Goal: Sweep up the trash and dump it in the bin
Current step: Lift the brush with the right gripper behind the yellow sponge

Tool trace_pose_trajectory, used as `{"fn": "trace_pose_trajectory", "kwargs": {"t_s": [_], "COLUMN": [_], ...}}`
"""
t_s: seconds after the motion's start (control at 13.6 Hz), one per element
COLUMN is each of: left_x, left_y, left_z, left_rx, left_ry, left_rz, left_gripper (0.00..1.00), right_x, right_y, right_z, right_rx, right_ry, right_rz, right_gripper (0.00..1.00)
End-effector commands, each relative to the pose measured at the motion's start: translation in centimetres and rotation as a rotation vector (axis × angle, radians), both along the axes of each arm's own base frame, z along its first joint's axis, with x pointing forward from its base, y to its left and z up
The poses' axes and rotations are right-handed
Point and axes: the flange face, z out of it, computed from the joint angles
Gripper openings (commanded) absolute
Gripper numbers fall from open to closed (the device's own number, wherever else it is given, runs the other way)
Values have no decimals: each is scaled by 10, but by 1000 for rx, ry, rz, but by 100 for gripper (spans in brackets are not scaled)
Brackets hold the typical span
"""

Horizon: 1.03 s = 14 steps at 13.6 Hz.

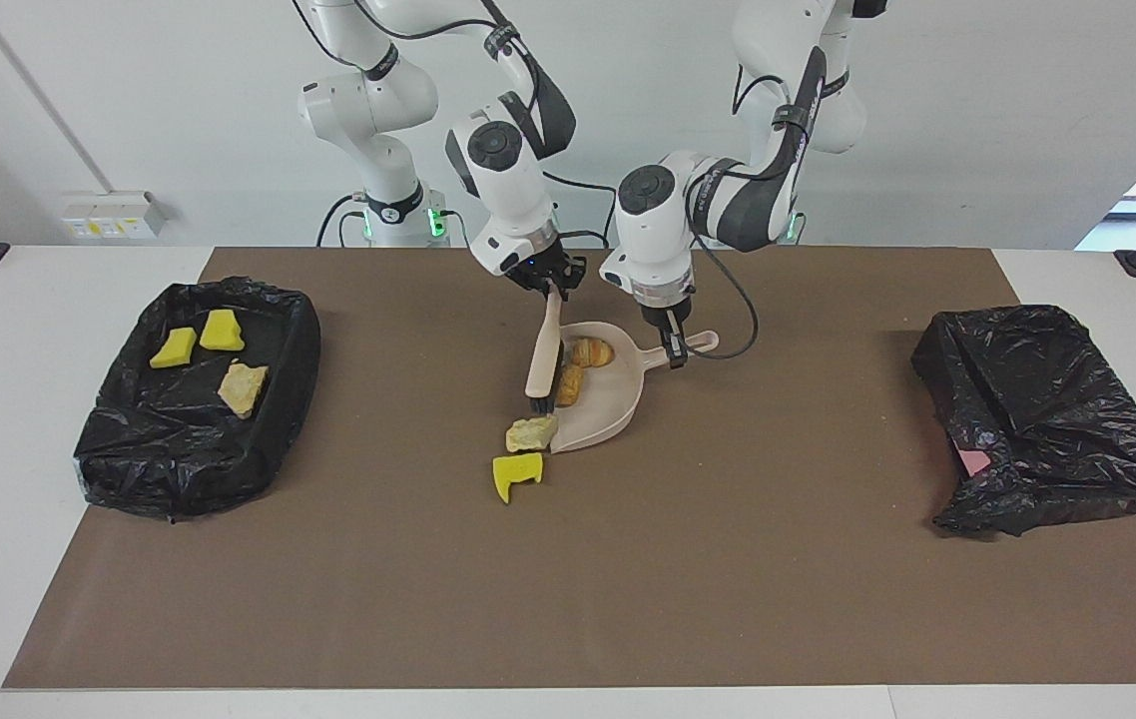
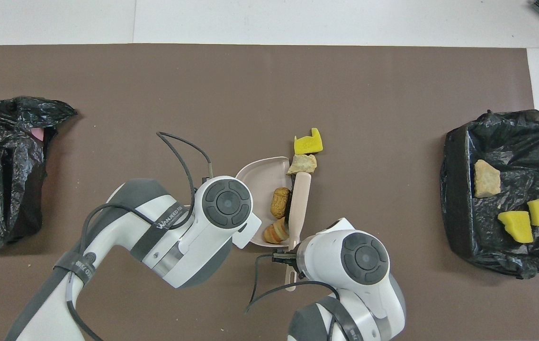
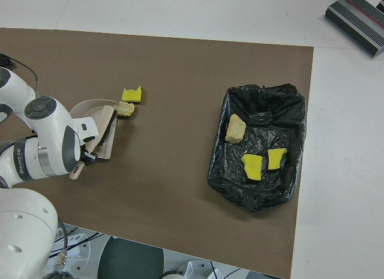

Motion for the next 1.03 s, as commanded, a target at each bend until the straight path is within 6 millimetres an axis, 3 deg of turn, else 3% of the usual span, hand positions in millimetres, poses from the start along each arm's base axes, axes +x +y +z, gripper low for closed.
{"fn": "trace_pose_trajectory", "kwargs": {"t_s": [0.0,0.15,0.29,0.52,0.81,0.96], "left_x": [-8,-8,-8,-8,-9,-9], "left_y": [0,0,0,0,0,-1], "left_z": [3,3,3,2,2,2], "left_rx": [-4,-7,-9,-14,-14,-17], "left_ry": [-24,-31,-37,-53,-55,-66], "left_rz": [-6,19,41,118,123,170], "left_gripper": [0,0,0,0,0,0], "right_x": [1,3,30,82,158,180], "right_y": [-33,-61,-113,-159,-158,-151], "right_z": [52,49,41,40,27,12], "right_rx": [-81,-177,-246,-330,-376,-415], "right_ry": [61,57,30,0,-24,-24], "right_rz": [91,197,374,670,863,920], "right_gripper": [0,0,0,0,0,0]}}
